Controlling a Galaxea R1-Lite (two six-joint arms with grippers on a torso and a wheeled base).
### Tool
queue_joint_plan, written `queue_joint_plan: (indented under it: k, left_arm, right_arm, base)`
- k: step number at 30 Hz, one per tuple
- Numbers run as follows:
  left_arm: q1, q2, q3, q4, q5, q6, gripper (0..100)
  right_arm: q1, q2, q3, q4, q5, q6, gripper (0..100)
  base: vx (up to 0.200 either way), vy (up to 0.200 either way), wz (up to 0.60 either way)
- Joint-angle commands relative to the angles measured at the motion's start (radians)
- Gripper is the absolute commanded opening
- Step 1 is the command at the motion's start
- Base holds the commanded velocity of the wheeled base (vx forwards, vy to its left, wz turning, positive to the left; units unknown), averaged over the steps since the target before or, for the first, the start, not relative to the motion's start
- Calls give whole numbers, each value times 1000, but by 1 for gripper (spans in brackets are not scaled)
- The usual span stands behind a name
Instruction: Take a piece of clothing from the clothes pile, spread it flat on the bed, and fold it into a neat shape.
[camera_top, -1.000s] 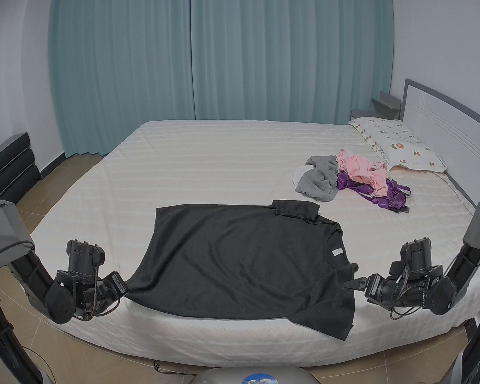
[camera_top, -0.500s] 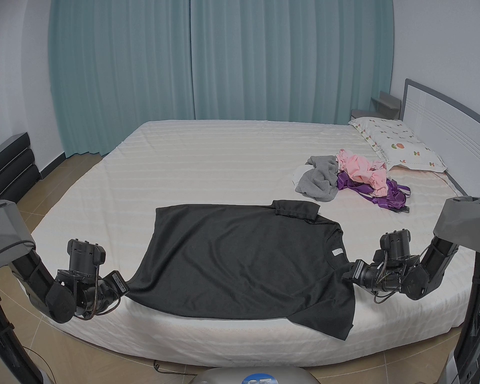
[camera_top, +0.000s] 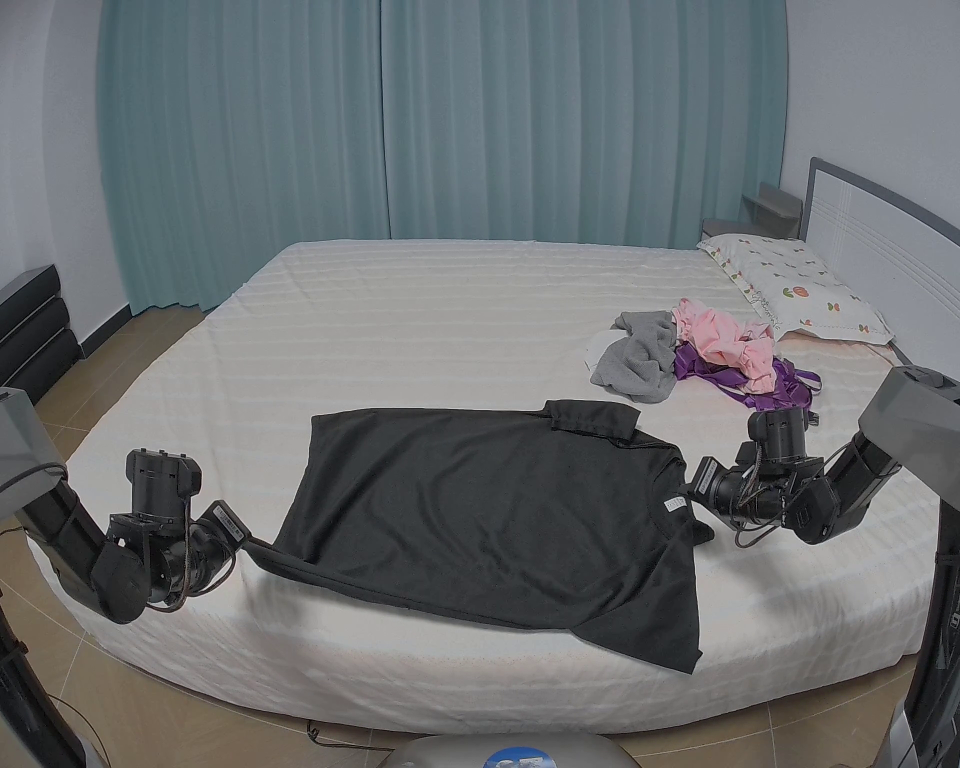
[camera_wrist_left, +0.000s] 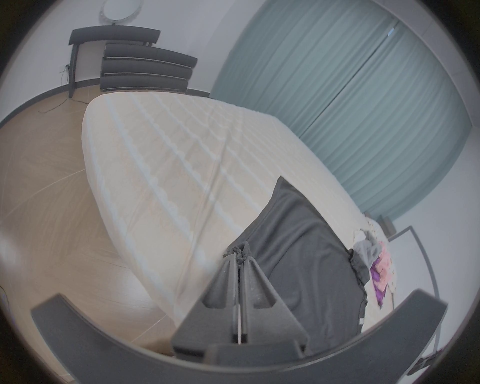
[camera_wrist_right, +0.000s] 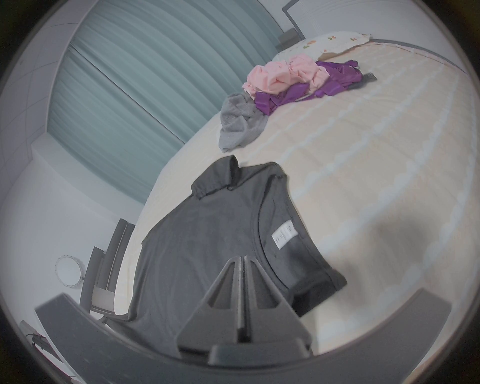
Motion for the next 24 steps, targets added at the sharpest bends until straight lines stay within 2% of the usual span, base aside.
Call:
queue_joint_plan:
  k: [1, 5, 6, 15, 16, 24]
  left_arm:
    - [23, 22, -16, -39, 1, -27, 0]
    - [20, 31, -8, -42, 0, -29, 0]
    - [20, 31, -8, -42, 0, -29, 0]
    - [18, 31, -4, -42, -2, -29, 0]
    - [16, 31, -2, -42, -3, -27, 0]
    - [13, 28, 1, -42, -2, -29, 0]
  right_arm:
    - [0, 38, -78, 8, -12, 0, 0]
    - [4, 28, -50, 14, -15, -1, 0]
    - [4, 25, -41, 14, -15, -3, 100]
    - [-13, -58, 68, 14, 8, -7, 100]
    - [-22, -88, 118, 13, 18, -11, 100]
    - [-25, -87, 173, 11, 31, -14, 100]
  base:
    - [0, 0, 0]
    - [0, 0, 0]
    - [0, 0, 0]
    - [0, 0, 0]
    - [0, 0, 0]
    - [0, 0, 0]
